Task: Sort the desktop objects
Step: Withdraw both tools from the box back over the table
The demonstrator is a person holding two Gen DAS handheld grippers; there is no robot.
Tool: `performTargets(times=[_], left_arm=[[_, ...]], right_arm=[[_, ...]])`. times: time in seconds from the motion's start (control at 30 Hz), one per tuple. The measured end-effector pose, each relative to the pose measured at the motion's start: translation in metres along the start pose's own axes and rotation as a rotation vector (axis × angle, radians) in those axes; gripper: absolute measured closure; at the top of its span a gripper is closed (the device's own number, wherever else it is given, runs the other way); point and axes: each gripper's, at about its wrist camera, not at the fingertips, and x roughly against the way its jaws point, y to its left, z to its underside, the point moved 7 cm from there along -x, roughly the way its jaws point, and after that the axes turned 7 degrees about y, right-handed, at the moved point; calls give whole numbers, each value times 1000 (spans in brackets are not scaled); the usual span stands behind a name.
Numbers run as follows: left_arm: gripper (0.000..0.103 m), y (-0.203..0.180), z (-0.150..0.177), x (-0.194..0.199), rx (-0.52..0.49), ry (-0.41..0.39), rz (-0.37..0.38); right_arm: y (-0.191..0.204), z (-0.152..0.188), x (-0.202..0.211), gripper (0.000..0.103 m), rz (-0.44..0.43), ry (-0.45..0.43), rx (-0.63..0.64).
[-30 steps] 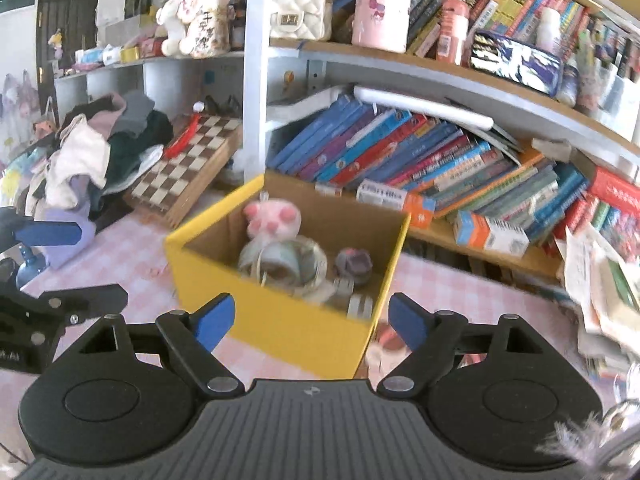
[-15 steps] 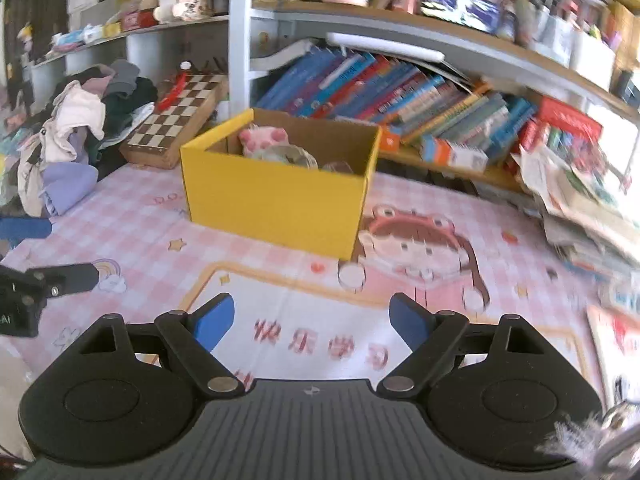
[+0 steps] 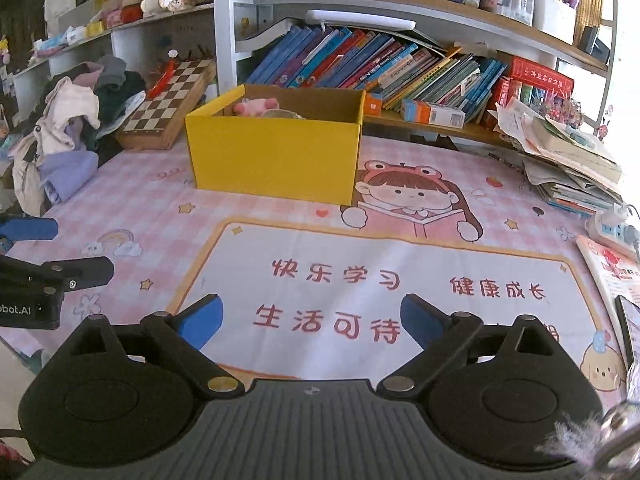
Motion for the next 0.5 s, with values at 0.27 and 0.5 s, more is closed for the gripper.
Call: performTargets(times=[0.27,0.5], left_arm=[[6,1,10,2,20,24,0],[6,2,17,3,36,41,7]], right_arm=[[4,7,3,3,2,21,7],[10,10,5,2,0,25,30]])
